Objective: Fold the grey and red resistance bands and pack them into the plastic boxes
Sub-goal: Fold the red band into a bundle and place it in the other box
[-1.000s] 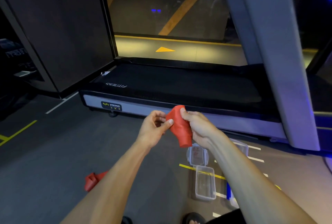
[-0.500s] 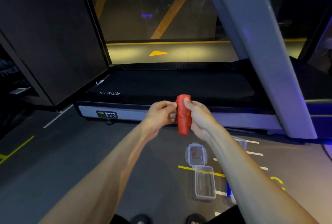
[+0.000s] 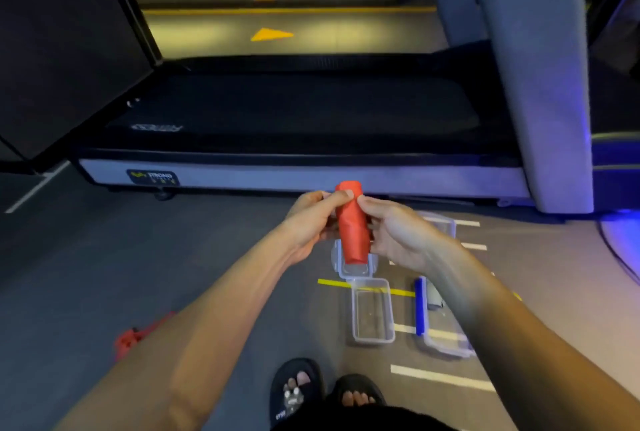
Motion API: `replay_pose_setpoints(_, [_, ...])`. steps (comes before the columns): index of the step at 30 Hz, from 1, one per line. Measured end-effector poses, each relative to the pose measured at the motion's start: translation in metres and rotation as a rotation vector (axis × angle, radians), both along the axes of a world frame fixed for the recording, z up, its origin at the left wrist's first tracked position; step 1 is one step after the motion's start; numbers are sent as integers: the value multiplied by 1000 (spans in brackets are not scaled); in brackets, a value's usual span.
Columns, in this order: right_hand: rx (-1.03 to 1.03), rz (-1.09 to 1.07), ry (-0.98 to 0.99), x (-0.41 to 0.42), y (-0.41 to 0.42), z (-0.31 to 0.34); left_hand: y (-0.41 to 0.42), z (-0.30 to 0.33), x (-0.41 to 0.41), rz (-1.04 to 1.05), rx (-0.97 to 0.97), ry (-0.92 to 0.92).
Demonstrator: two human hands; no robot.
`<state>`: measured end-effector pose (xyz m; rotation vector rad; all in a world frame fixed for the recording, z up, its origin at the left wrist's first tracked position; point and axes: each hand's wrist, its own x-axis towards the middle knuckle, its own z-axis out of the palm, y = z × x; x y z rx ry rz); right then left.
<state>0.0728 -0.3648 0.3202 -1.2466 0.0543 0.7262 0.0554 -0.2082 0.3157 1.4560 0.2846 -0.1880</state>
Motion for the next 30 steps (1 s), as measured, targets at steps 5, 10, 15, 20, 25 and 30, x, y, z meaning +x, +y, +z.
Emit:
replay_pose_setpoints(5, [-65, 5, 71, 19, -40, -77, -17, -79, 22, -107, 38, 84])
replay_pose_setpoints(10, [-244, -115, 103, 31, -57, -157, -36, -159, 40, -160, 21, 215])
replay_pose_setpoints(15, [-387, -233, 115, 33, -64, -220, -40, -235, 49, -204, 59, 309])
replay_pose_setpoints(20, [-631, -311, 161, 36, -57, -286, -26, -305, 47, -66, 302, 335])
replay_pose_setpoints(25, [-927, -245, -5, 38, -36, -333, -18, -353, 43, -79, 429, 404])
replay_pose_setpoints(30, [-1080, -157, -92, 31, -20, -357, -27, -374, 37, -120, 416, 413])
